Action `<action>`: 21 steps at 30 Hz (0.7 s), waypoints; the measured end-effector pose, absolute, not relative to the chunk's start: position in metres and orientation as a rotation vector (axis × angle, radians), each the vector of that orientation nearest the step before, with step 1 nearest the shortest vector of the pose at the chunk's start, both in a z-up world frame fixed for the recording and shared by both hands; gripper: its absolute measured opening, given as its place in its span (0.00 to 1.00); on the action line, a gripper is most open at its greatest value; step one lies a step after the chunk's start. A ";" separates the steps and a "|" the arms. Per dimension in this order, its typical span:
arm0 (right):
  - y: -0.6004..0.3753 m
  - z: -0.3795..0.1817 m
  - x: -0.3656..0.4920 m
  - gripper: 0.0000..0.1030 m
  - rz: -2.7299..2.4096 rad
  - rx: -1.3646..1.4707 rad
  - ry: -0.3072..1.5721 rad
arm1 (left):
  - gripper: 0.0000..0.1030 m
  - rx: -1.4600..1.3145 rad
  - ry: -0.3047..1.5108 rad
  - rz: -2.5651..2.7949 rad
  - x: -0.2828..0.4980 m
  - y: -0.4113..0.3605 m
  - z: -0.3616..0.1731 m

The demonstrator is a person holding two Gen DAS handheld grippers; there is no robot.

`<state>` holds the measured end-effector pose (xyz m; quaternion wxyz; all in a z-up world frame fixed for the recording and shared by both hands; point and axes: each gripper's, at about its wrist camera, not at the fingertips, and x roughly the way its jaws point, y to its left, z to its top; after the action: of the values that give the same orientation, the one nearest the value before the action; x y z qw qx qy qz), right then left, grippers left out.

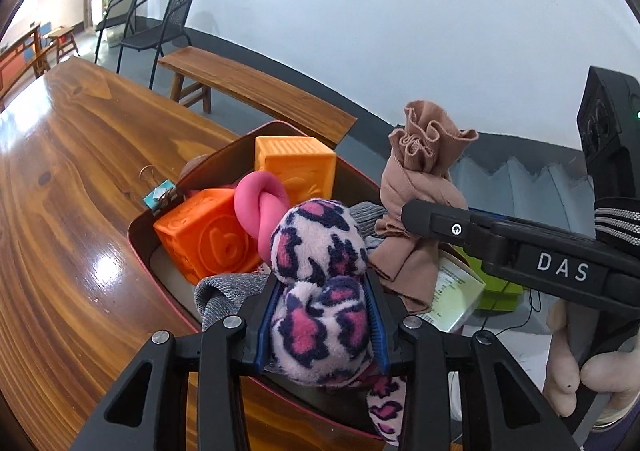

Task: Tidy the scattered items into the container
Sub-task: 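Carry the leopard plush and beige knotted sock over the tray, then open both grippers to drop the plush and beige sock into the tray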

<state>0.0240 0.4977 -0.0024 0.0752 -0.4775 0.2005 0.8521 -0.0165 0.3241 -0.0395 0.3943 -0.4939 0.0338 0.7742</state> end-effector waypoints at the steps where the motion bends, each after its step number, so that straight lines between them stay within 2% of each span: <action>1: 0.497 -0.005 0.022 0.51 2.555 -1.443 0.602 | 0.40 -1.255 0.071 1.962 -0.016 0.322 -0.039; 2: 0.497 -0.006 0.021 0.51 2.558 -1.450 0.601 | 0.43 -1.260 0.058 1.961 -0.016 0.321 -0.039; 7: 0.490 -0.014 0.012 0.51 2.573 -1.499 0.555 | 0.85 -1.225 0.021 2.026 -0.014 0.304 -0.024; 10: 0.489 -0.020 0.007 0.51 2.570 -1.519 0.526 | 0.89 -1.207 0.033 2.061 -0.012 0.296 -0.015; 12: 0.488 -0.023 0.004 0.51 2.572 -1.530 0.513 | 0.99 -1.219 0.018 2.082 -0.012 0.288 -0.015; 21: 0.479 -0.044 -0.009 0.51 2.558 -1.645 0.387 | 0.99 -1.216 -0.008 2.177 0.002 0.257 -0.002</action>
<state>-0.0089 0.4788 -0.0442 0.0380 -0.5362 0.1260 0.8338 0.0019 0.2571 -0.0022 0.3185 -0.4622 -0.0031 0.8276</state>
